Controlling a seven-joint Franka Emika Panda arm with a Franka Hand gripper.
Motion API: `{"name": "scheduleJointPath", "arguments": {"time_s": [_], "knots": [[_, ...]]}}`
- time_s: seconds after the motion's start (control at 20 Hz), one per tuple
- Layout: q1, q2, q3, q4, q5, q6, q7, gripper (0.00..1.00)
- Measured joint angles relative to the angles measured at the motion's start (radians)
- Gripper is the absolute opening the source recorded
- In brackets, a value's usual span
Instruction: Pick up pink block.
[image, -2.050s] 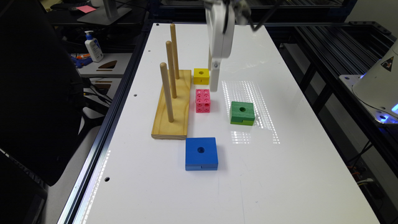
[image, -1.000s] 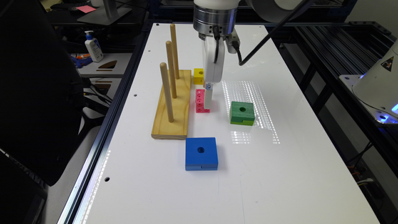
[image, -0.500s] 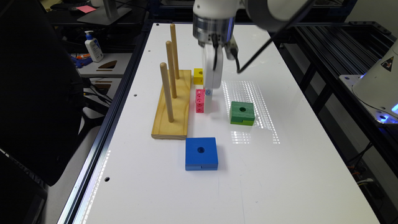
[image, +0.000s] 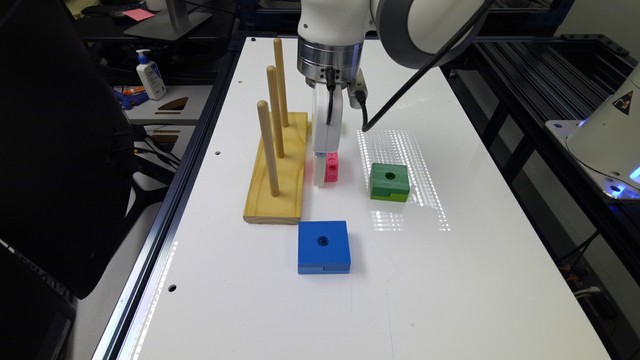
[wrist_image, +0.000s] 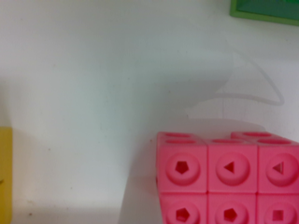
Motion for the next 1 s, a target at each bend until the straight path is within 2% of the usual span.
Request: {"name": "scheduleJointPath", "arguments": {"time_s": [0.45, 0.75, 1.0], "knots": [[-0.002, -0.007, -0.001, 0.000, 0.0000, -0.015, 0.000, 0.00], [-0.002, -0.077, -0.001, -0.001, 0.0000, -0.097, 0.000, 0.00], [-0.002, -0.113, -0.001, 0.000, 0.0000, -0.131, 0.001, 0.00]]}}
